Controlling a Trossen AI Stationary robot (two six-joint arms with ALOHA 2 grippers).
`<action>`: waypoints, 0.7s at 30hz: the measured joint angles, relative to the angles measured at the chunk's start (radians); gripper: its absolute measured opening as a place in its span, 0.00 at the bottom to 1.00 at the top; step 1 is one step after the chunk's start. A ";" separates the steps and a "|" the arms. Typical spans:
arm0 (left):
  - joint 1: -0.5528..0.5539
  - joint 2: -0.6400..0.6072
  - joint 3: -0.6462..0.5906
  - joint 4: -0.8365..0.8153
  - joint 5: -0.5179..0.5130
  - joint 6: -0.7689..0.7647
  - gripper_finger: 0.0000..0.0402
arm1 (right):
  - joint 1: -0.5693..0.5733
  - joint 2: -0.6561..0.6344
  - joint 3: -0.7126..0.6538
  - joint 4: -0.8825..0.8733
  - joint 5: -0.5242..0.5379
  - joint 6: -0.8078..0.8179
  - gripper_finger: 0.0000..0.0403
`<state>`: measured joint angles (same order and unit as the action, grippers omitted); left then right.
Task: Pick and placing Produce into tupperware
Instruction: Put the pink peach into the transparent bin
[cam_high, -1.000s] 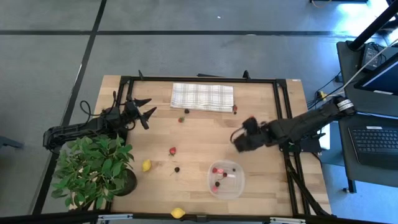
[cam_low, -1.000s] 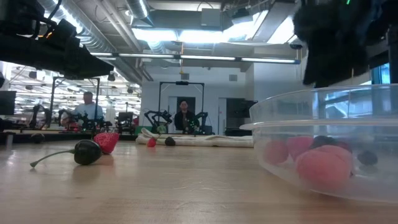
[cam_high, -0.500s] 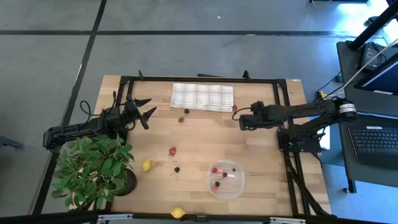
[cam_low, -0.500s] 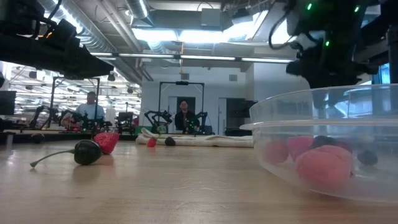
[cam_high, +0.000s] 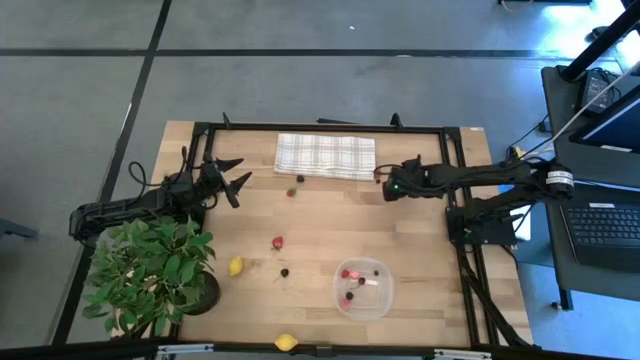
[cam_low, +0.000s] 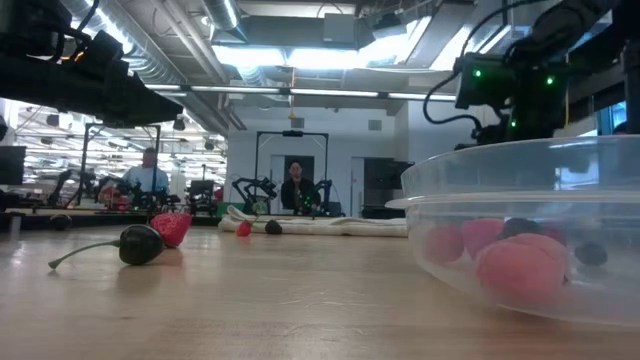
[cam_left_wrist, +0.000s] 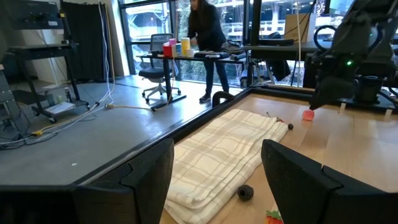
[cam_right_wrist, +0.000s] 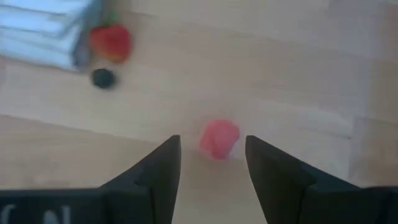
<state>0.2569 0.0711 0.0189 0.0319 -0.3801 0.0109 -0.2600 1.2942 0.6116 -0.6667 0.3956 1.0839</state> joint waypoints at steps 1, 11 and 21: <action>0.000 0.000 0.000 0.000 0.000 0.000 0.59 | -0.009 0.000 -0.009 0.006 0.000 -0.013 0.45; 0.000 0.000 0.000 0.000 0.000 0.000 0.59 | -0.033 0.000 -0.084 0.135 -0.014 -0.045 0.45; 0.000 0.000 0.000 0.000 0.000 0.000 0.59 | -0.033 0.038 -0.097 0.181 -0.015 -0.046 0.45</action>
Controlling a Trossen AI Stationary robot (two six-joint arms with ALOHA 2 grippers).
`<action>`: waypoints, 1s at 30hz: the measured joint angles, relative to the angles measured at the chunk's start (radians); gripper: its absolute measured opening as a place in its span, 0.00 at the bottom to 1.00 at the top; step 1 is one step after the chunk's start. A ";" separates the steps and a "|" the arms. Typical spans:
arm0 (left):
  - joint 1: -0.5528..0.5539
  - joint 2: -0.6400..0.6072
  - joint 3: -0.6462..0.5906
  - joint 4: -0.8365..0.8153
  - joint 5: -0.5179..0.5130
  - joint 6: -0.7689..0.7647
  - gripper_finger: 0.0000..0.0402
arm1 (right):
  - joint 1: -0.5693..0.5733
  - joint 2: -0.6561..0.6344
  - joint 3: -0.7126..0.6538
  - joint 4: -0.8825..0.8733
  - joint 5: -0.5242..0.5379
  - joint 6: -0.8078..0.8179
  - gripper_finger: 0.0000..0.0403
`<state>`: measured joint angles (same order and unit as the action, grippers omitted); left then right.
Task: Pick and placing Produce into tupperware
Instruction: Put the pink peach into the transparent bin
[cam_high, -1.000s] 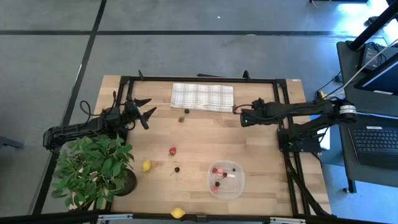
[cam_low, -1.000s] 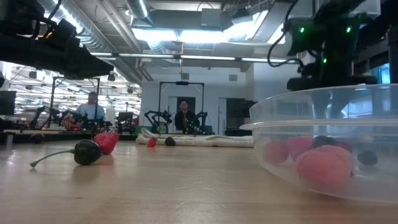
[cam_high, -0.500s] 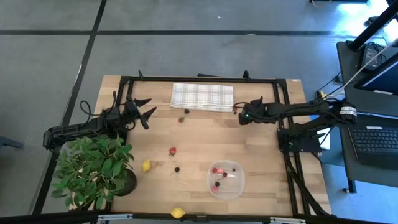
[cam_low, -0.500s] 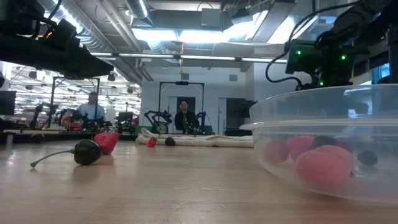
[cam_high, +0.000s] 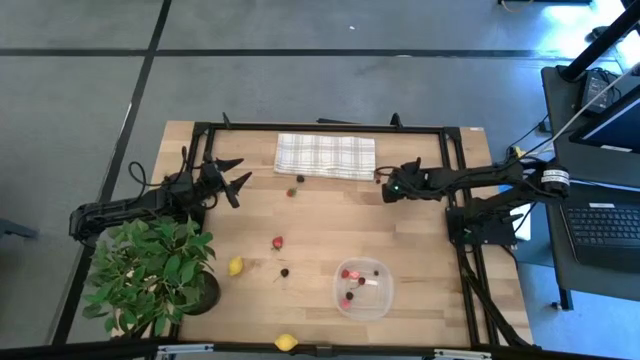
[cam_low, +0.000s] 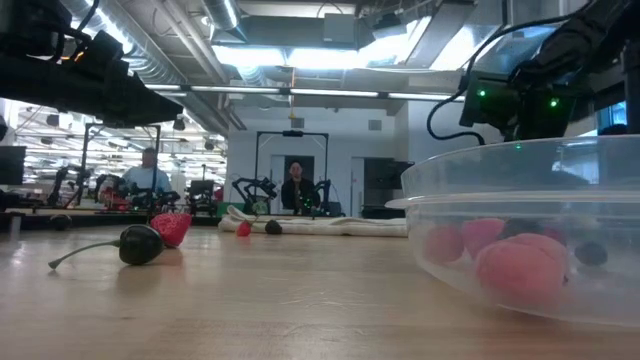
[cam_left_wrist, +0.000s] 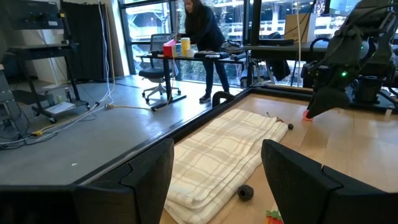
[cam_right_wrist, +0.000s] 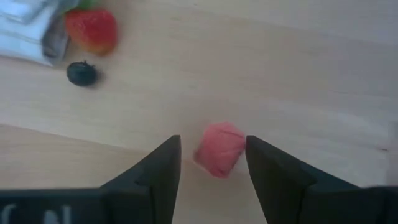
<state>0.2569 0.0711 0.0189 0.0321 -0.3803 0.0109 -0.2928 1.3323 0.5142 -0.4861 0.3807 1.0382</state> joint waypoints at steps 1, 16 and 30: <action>0.000 0.000 0.000 0.000 0.000 0.000 0.59 | 0.000 0.010 0.000 0.006 0.000 0.000 0.45; 0.000 0.000 0.000 0.000 0.000 0.000 0.59 | 0.001 0.069 0.003 0.018 0.006 -0.002 0.45; 0.000 0.000 0.000 0.000 0.000 0.000 0.59 | 0.001 0.070 0.002 0.028 0.000 -0.034 0.26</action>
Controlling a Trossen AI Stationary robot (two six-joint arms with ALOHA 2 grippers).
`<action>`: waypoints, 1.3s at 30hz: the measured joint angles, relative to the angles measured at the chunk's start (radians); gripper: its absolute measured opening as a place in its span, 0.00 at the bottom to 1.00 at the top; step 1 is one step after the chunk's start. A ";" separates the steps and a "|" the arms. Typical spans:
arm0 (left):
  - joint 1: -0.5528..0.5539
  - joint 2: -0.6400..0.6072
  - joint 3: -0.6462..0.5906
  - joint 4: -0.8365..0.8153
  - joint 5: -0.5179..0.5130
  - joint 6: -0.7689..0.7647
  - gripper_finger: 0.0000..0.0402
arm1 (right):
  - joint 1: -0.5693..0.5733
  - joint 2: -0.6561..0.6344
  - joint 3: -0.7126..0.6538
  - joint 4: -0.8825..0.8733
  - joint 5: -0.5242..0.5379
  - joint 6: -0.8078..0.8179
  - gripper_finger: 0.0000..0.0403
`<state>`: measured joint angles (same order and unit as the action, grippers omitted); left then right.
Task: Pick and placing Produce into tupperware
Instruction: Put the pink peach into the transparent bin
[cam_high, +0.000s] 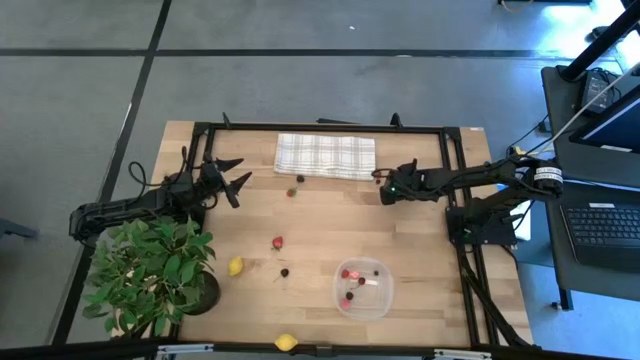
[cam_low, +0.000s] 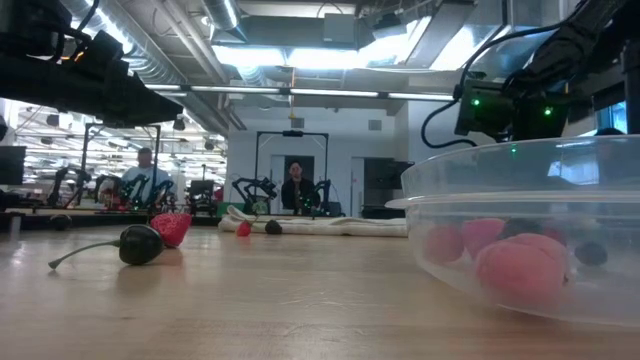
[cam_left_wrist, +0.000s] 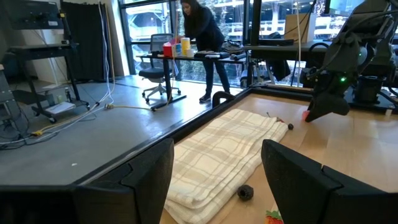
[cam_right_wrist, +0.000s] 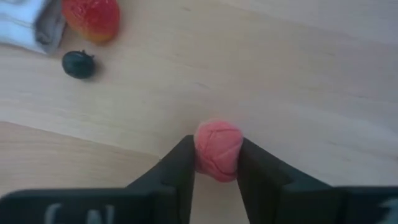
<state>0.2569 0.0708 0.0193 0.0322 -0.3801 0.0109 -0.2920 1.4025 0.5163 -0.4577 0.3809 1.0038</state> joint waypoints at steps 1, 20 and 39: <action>0.000 0.000 0.000 0.000 0.000 0.000 0.59 | 0.000 0.000 0.000 0.001 0.000 -0.010 0.24; 0.000 0.000 0.000 0.000 0.000 0.000 0.59 | 0.247 0.002 0.297 -0.005 -0.274 -0.281 0.20; 0.000 0.000 0.000 0.000 0.000 -0.001 0.59 | 0.772 0.050 0.463 0.107 -0.300 -0.278 0.20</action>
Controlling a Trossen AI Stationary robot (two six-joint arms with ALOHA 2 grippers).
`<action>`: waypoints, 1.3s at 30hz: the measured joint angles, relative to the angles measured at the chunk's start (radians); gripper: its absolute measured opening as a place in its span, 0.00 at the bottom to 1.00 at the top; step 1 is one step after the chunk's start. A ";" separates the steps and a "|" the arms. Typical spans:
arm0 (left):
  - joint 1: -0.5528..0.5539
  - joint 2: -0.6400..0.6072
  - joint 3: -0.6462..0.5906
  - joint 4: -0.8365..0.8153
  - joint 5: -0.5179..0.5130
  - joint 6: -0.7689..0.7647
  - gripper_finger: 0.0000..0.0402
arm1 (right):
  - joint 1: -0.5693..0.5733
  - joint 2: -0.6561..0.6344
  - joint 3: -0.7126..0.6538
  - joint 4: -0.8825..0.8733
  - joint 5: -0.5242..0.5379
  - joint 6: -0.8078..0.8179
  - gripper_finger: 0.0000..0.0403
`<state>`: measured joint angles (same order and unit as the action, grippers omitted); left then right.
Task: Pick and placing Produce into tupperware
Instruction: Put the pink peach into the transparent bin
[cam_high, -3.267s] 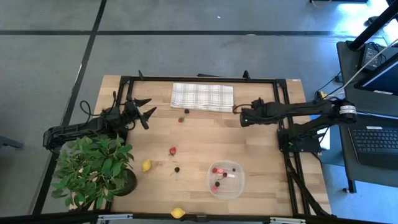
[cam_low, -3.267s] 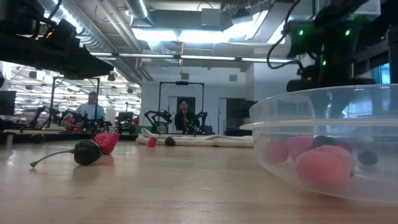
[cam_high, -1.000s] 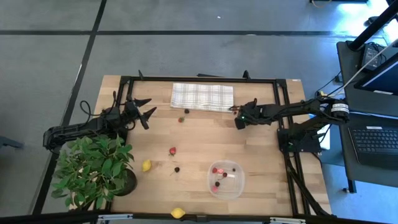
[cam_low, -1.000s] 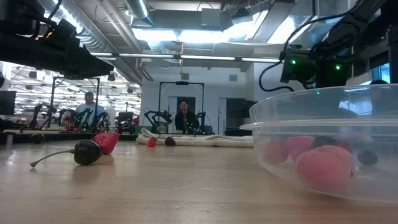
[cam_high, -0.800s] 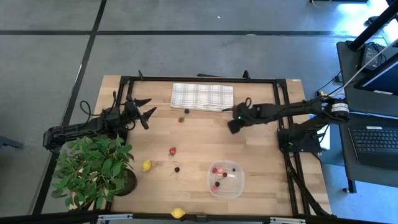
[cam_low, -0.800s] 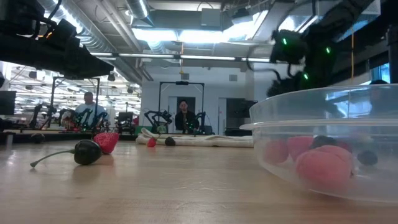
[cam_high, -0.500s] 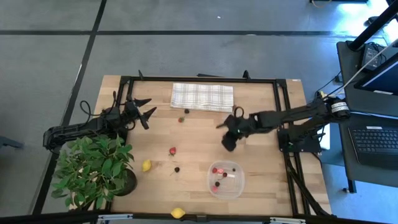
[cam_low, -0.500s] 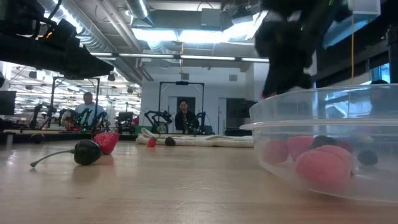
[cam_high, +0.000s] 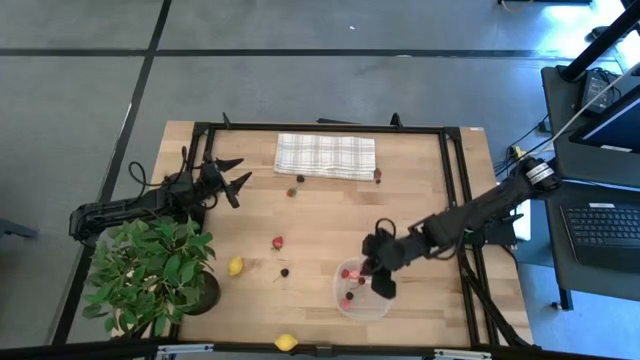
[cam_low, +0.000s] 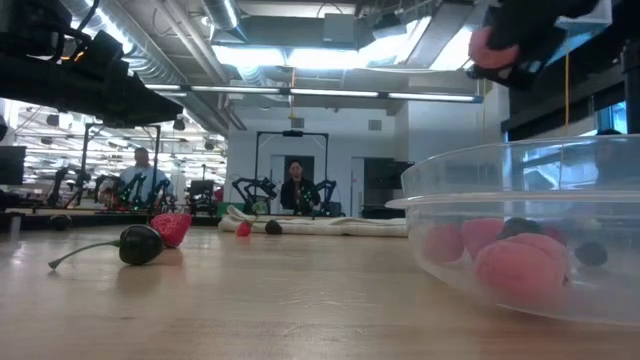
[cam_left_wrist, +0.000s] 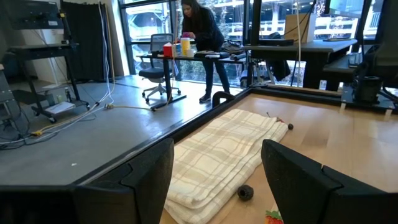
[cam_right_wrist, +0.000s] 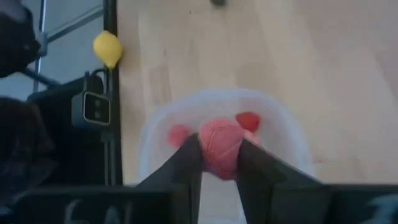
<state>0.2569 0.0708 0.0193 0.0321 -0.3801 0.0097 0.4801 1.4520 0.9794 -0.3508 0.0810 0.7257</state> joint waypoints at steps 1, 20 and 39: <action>0.000 0.000 0.000 0.000 0.000 0.000 0.59 | 0.011 0.013 0.000 0.008 0.000 0.014 0.20; 0.000 0.000 0.000 0.000 0.000 -0.001 0.59 | 0.084 0.280 0.000 0.020 -0.131 0.241 0.20; 0.000 0.000 0.000 0.000 0.000 -0.001 0.59 | 0.082 0.282 0.000 0.019 -0.131 0.290 0.23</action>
<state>0.2567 0.0708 0.0189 0.0321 -0.3801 0.0090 0.5617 1.7340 0.9798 -0.3321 -0.0498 1.0153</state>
